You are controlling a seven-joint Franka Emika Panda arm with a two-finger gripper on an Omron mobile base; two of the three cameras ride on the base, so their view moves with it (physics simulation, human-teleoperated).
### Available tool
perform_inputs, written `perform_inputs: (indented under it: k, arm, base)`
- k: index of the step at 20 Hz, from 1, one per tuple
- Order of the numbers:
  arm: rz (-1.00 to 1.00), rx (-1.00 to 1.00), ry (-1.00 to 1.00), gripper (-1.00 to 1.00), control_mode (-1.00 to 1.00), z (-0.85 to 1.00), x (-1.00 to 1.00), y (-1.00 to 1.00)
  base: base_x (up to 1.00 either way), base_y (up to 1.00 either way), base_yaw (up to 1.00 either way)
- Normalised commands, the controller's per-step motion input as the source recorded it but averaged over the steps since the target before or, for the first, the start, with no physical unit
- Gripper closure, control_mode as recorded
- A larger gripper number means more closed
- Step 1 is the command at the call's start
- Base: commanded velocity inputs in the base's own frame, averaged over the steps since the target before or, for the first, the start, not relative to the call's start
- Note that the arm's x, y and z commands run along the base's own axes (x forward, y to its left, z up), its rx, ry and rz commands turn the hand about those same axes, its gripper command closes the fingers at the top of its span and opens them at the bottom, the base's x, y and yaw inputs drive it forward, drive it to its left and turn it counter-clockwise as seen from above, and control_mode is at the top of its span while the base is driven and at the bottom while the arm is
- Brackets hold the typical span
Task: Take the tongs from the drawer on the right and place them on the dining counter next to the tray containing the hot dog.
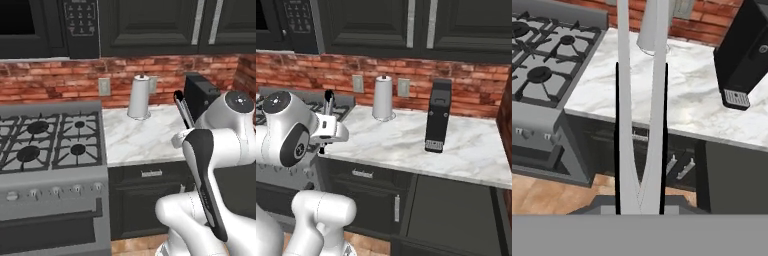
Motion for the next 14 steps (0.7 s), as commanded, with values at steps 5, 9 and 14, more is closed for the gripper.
perform_inputs:
  k: [5,9,14]
  arm:
    - [0.00,0.00,0.00,1.00,1.00,0.00,0.00,0.00]
    - [0.00,0.00,0.00,1.00,1.00,0.00,0.00,0.00]
    - [0.00,0.00,0.00,1.00,1.00,0.00,0.00,0.00]
  base:
    - [-0.38,0.46,0.24]
    - [-0.34,0.56,0.36]
    - [-0.20,0.65,0.46]
